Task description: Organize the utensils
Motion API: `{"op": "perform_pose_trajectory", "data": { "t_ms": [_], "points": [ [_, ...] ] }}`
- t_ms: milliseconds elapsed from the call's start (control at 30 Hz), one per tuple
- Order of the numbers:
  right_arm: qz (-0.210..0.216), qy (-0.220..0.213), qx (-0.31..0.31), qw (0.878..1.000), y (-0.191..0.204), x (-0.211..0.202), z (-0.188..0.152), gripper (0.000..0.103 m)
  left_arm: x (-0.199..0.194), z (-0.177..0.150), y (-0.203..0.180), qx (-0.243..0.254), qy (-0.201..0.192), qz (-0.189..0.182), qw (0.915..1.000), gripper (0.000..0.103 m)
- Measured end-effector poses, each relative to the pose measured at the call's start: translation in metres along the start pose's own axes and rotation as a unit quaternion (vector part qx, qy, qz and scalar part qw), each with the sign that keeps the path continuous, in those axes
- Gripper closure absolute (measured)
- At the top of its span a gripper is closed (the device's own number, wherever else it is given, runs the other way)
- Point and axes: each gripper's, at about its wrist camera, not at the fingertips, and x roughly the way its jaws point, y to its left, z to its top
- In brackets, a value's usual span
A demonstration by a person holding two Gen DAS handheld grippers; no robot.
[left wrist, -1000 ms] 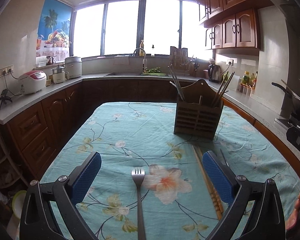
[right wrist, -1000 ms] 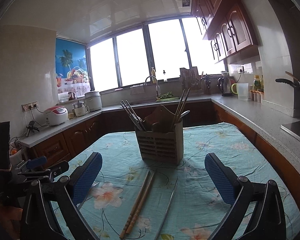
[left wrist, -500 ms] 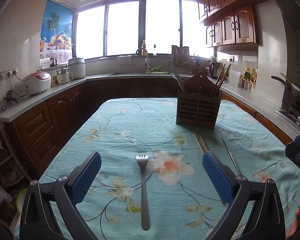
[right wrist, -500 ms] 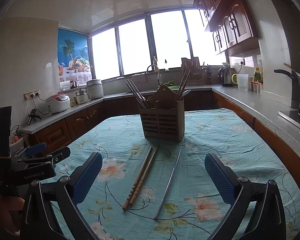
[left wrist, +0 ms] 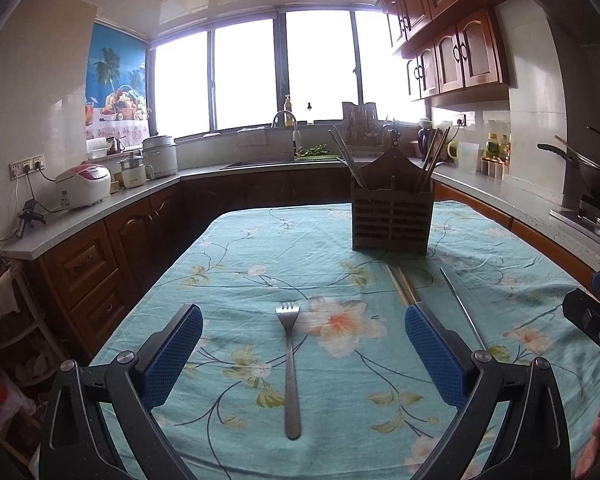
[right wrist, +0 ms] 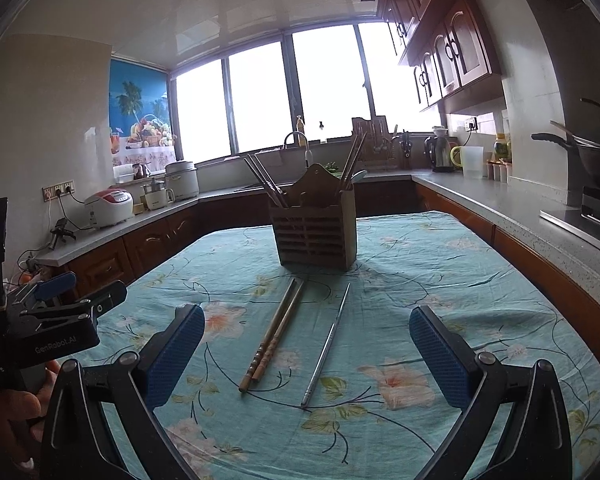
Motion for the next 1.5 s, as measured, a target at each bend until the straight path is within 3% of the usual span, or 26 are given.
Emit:
{"op": "perform_pose_trajectory", "data": {
  "t_ms": [367, 1500],
  "points": [
    [-0.002, -0.024, -0.016, 1.000, 0.006, -0.010, -0.006, 0.000, -0.012, -0.003, 0.005, -0.008, -0.012, -0.012, 0.9998, 0.001],
    [0.000, -0.022, -0.012, 1.000, 0.006, -0.008, -0.007, 0.000, -0.009, -0.008, 0.001, -0.015, -0.009, -0.017, 0.9997, 0.001]
  ]
}}
